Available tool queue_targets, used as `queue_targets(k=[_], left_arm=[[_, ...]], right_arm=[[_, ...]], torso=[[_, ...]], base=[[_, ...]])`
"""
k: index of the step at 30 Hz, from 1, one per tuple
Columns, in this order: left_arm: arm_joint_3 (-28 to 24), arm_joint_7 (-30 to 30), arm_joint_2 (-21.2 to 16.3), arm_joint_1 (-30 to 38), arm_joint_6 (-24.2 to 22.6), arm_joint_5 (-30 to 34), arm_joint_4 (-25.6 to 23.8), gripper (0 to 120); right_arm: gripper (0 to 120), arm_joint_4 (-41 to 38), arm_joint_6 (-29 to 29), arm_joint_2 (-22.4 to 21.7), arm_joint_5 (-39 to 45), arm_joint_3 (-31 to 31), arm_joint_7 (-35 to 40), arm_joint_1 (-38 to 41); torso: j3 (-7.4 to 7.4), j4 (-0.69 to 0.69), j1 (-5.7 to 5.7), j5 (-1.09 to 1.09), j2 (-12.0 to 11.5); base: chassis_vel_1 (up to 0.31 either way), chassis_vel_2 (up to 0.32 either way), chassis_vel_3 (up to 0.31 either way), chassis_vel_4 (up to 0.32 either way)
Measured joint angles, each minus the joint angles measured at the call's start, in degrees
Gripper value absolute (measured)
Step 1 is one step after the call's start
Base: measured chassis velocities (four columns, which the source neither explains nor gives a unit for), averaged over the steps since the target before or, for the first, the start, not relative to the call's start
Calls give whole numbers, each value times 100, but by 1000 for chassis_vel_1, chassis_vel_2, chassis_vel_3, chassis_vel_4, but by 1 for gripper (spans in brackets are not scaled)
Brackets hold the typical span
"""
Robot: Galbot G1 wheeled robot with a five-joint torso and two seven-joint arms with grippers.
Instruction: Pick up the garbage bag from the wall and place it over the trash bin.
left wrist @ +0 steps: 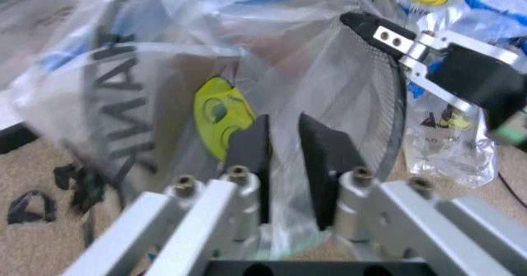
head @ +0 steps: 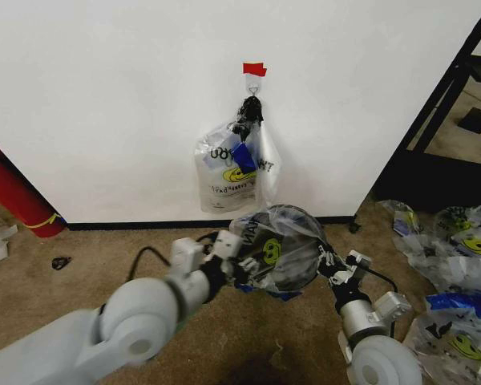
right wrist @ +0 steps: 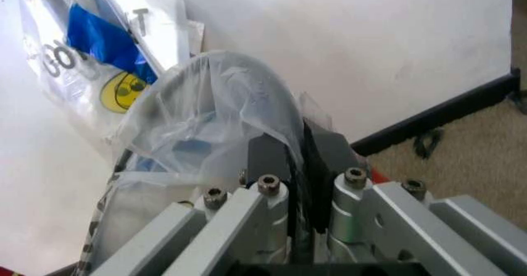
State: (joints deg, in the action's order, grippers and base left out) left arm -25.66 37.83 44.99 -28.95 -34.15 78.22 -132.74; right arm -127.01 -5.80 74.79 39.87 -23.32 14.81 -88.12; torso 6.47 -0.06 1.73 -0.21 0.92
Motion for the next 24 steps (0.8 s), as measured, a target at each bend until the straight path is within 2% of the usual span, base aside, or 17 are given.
queue_targets(k=[3,5,9,24], left_arm=[[-165,211,203,240,-78,171,146,7],[-345,666,553,597,-232,481,389,0],[-534,1006,917,925,-341,722,731,0],[-958,1259,1700,1133,-353,891,1570,0]], right_arm=[[1,-14,15,19,-62,1,-4,-26],[1,-28,61,36,-168,-5,-20,-81],[1,-48,139,36,-308,-34,-45,-160],[1,-89,229,75,-569,8,-81,-208]], torso=[[1,1,0,-2,0],[0,0,0,0,0],[0,0,0,0,0],[0,0,0,0,0]], base=[[0,0,0,0],[0,0,0,0],[0,0,0,0],[0,0,0,0]])
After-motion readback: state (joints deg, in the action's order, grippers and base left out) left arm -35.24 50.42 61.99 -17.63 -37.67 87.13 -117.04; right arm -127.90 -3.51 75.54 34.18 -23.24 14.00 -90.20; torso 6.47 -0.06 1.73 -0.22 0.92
